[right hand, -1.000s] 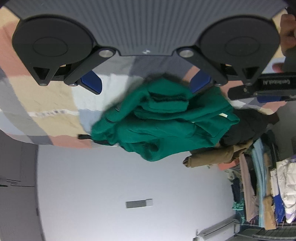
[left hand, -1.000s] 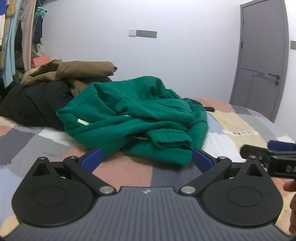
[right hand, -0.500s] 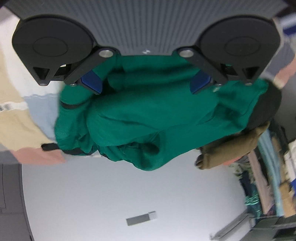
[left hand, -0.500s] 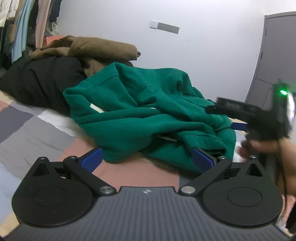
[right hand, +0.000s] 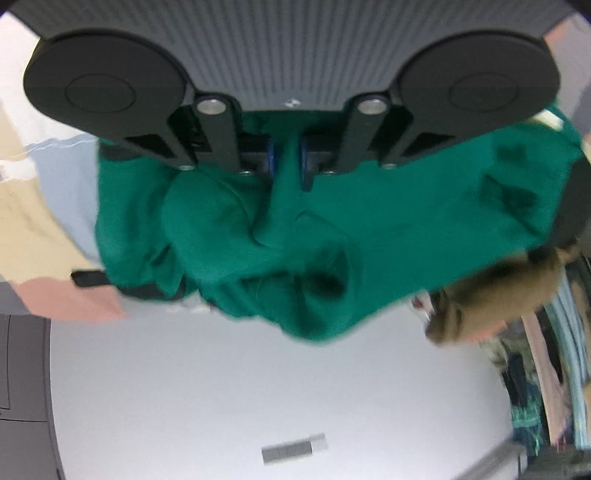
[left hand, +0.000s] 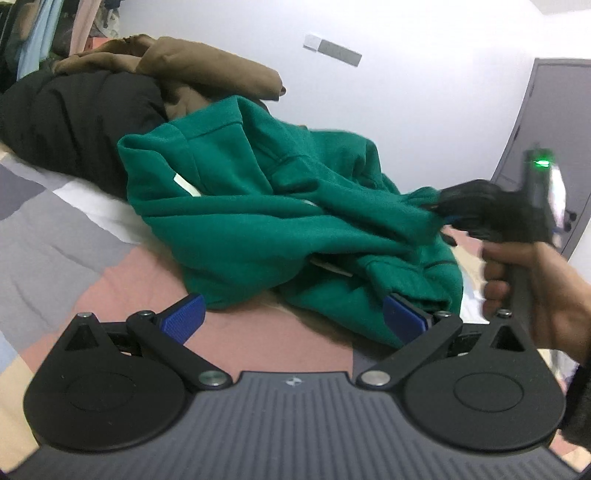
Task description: Fold large clothes
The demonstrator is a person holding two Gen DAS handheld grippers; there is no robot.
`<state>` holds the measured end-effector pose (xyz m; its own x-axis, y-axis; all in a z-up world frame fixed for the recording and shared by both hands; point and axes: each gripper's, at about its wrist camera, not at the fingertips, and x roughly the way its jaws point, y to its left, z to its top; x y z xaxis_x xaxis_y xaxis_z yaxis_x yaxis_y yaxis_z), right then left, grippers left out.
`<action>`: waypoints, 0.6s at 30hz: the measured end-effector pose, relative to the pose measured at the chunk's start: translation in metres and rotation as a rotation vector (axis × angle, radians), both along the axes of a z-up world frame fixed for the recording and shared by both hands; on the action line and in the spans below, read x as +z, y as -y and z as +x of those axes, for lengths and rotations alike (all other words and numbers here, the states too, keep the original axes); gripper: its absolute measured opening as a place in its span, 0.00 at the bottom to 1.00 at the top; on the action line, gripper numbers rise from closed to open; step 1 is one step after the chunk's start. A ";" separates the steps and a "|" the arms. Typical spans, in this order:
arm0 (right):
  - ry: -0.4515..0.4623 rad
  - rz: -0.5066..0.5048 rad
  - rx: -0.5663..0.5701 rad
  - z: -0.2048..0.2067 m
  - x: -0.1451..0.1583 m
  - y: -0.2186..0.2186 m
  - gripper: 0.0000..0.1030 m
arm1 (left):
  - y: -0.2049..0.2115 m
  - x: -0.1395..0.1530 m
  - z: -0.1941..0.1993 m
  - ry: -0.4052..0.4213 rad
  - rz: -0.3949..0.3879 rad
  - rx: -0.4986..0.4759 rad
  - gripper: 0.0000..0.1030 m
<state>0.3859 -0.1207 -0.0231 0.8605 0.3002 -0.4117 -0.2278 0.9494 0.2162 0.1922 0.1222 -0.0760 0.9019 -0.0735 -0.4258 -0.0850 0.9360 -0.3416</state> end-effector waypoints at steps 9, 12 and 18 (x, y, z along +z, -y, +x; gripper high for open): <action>0.140 -0.116 0.136 -0.116 0.071 0.010 0.10 | 0.000 0.018 -0.031 0.055 0.030 0.021 1.00; 0.179 -0.142 0.165 -0.166 0.084 0.016 0.10 | 0.002 0.025 -0.042 0.068 0.034 0.022 1.00; 0.227 -0.141 0.194 -0.251 0.100 0.041 0.10 | 0.001 0.044 -0.068 0.120 0.006 0.028 1.00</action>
<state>0.1346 -0.1614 0.0771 0.8672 0.4217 -0.2649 -0.4351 0.9003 0.0087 0.1238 0.1212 -0.0319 0.9481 -0.0451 -0.3147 -0.0700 0.9360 -0.3451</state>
